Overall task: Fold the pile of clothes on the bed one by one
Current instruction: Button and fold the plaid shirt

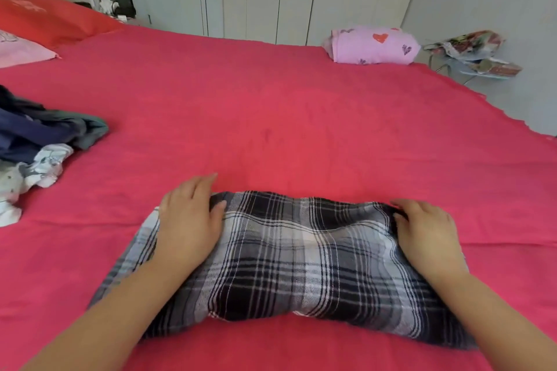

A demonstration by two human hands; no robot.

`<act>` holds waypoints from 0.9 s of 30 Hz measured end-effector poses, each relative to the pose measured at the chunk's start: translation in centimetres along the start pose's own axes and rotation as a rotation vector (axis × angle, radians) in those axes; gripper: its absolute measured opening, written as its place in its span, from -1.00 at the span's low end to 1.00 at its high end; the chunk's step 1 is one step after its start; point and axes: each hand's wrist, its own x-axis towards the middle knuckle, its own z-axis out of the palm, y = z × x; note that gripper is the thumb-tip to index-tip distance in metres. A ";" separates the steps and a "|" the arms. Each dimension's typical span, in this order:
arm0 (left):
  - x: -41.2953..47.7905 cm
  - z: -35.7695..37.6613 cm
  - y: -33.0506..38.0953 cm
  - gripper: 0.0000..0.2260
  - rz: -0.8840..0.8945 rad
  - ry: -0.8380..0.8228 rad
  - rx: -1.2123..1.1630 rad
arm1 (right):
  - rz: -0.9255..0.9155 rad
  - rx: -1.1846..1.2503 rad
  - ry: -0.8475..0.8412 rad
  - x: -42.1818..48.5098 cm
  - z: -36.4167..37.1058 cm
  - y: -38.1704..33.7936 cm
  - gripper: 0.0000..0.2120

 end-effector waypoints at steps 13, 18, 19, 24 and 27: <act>-8.4 -2.0 4.6 -0.18 0.145 -0.900 0.090 | -0.295 0.136 -0.763 -8.2 -2.9 -5.4 -0.23; -5.4 -2.4 4.2 -0.15 0.238 -0.652 0.155 | -0.265 0.074 -0.498 -4.9 -3.5 -7.1 -0.09; -4.9 -1.8 3.1 -0.11 0.218 -0.621 0.181 | -0.268 0.026 -0.468 -4.5 -2.9 -6.9 -0.13; -3.8 1.2 -2.2 -0.01 -0.029 -0.650 0.225 | -0.071 -0.065 -0.517 -4.8 1.4 -2.9 -0.15; -3.6 1.1 -2.1 0.00 -0.050 -0.622 0.260 | -0.086 -0.102 -0.551 -4.6 1.4 -2.2 -0.12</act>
